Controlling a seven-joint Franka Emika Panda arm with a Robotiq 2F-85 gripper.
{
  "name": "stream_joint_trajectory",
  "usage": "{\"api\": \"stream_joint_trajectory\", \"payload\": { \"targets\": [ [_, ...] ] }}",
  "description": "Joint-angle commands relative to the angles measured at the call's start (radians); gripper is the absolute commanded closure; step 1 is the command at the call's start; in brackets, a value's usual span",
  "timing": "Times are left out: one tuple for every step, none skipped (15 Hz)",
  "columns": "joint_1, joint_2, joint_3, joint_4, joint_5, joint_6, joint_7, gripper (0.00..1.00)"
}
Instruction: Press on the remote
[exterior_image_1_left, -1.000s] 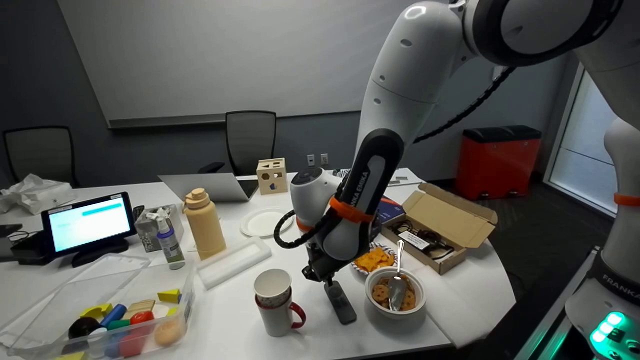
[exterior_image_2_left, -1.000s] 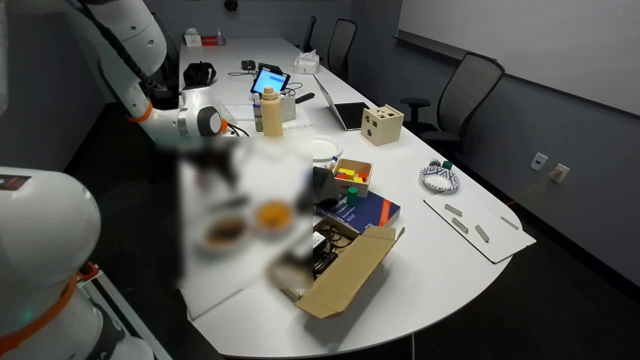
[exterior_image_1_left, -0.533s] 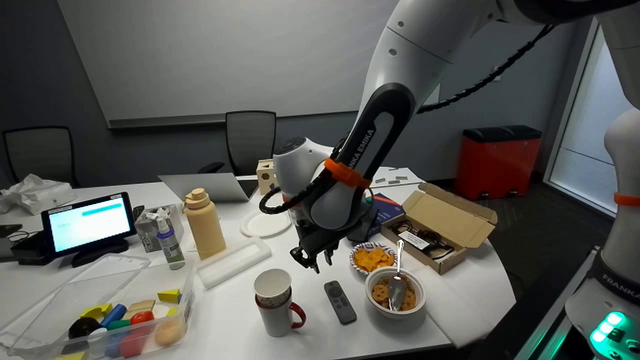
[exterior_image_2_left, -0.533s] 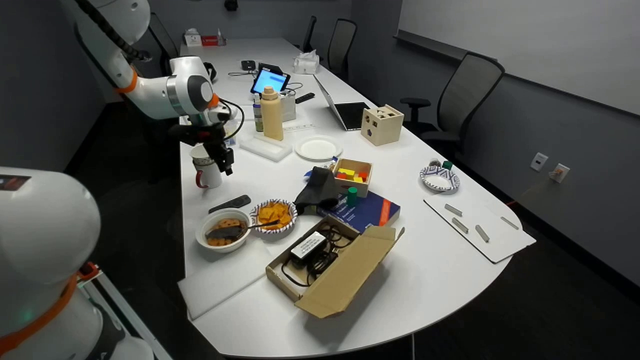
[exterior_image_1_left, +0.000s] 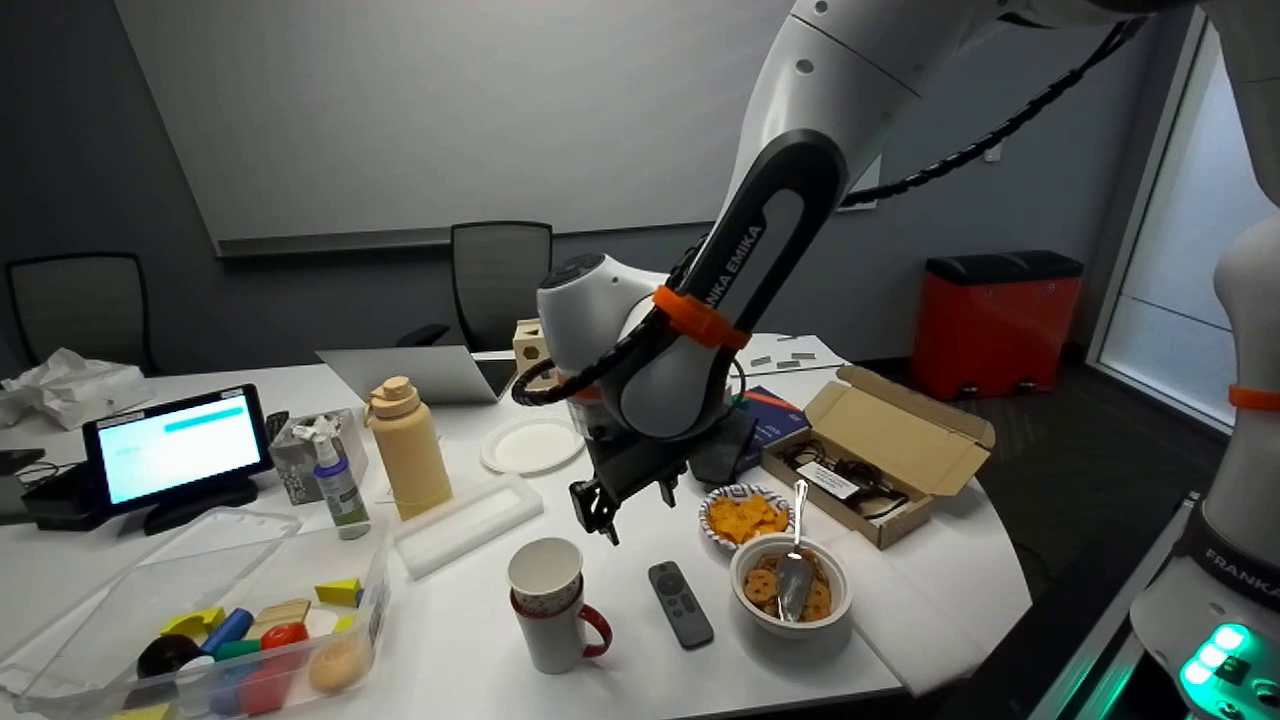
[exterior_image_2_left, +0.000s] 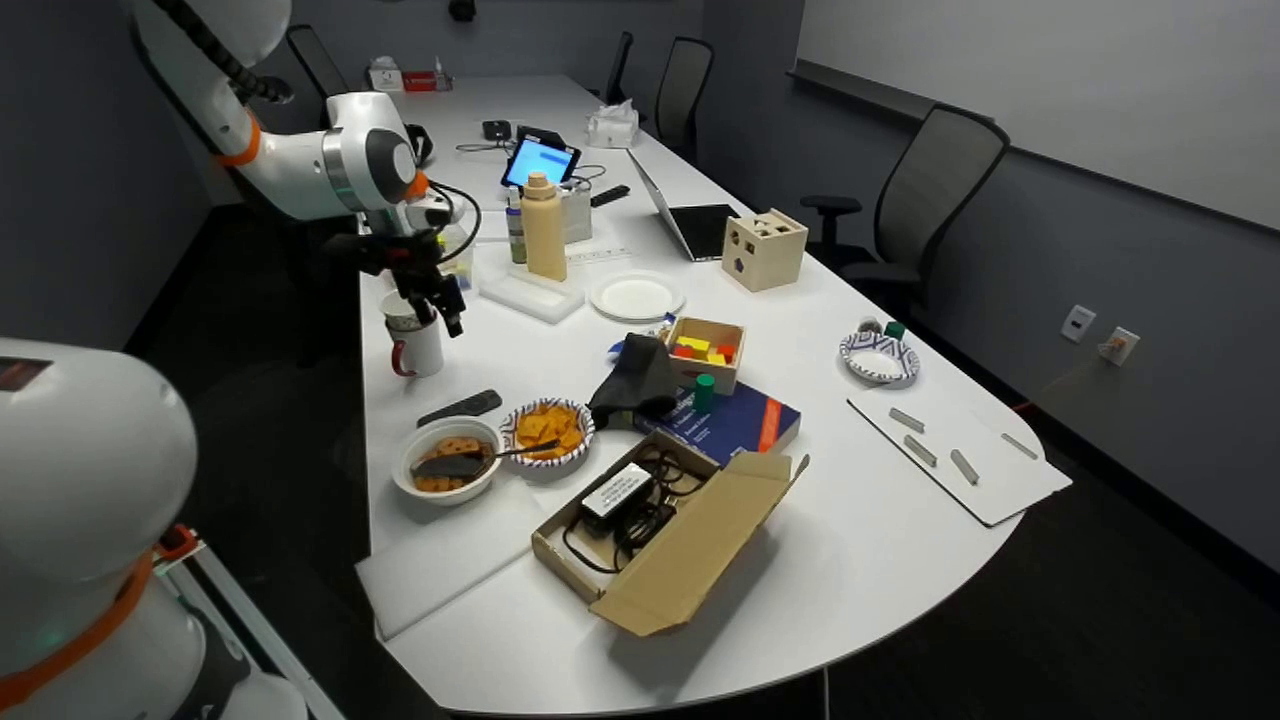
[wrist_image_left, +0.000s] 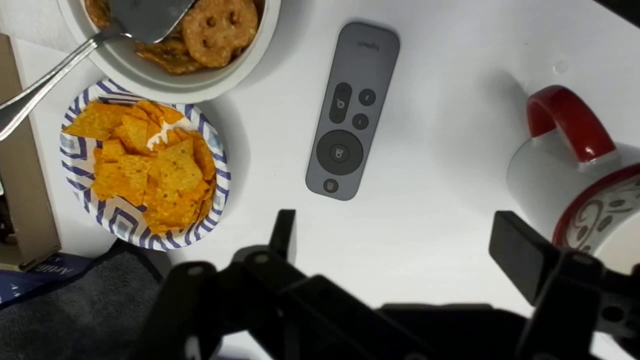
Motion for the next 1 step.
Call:
{"api": "stream_joint_trajectory", "payload": {
  "targets": [
    [-0.046,-0.046,0.045,-0.046,-0.04,-0.017,0.013,0.0]
  ]
}}
